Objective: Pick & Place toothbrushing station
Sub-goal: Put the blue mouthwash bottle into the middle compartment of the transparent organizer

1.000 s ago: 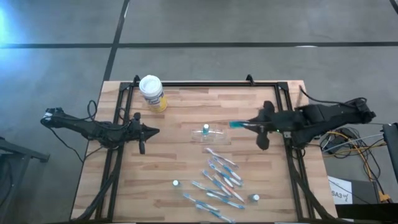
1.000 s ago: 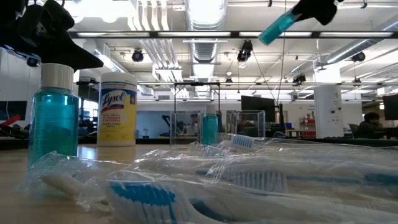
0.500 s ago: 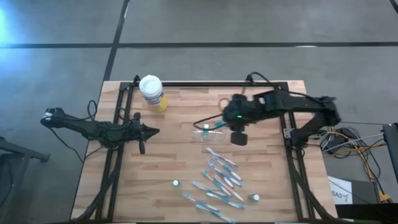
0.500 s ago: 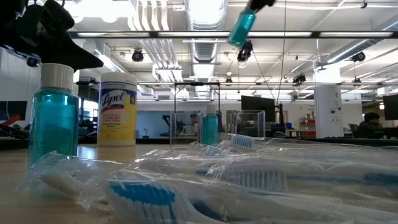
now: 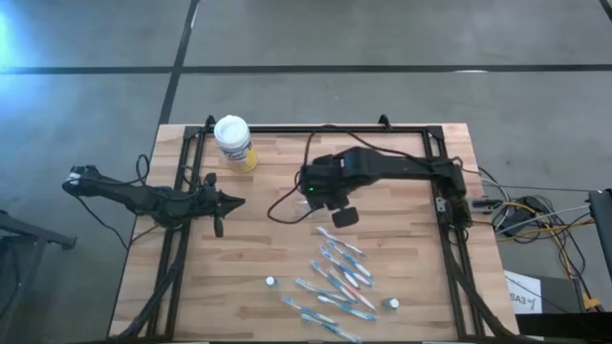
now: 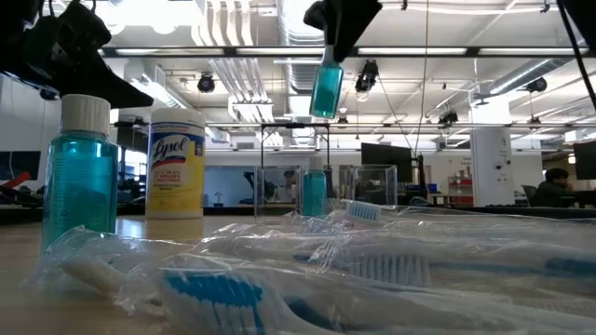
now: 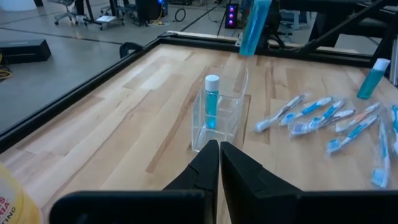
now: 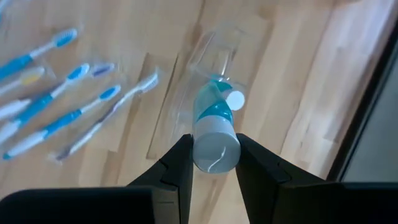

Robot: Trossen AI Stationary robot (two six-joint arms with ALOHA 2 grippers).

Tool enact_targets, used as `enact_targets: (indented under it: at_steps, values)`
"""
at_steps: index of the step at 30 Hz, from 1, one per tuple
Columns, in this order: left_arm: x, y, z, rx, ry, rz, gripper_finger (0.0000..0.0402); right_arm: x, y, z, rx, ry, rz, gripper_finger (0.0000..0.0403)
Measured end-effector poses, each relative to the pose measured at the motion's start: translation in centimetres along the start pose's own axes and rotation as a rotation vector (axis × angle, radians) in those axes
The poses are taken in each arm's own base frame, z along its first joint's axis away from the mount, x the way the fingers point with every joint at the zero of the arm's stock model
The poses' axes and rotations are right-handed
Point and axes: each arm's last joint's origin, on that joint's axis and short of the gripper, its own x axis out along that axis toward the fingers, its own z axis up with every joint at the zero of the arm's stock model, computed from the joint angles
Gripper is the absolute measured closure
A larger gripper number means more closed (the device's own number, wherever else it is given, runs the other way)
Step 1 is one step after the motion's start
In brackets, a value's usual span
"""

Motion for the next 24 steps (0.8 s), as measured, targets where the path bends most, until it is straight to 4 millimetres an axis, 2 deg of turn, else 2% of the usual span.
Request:
enact_targets:
  at_steps: [9,24]
  values:
    - [0.0,0.0,0.1,-0.006,-0.012,-0.003,0.0376,2.8,-1.7,0.3,-0.045,0.065,0.012,0.031]
    - [0.0,0.0,0.1,-0.005,-0.01,-0.002,0.0375,5.6,-1.9,1.1,-0.118,0.105,0.035,0.031]
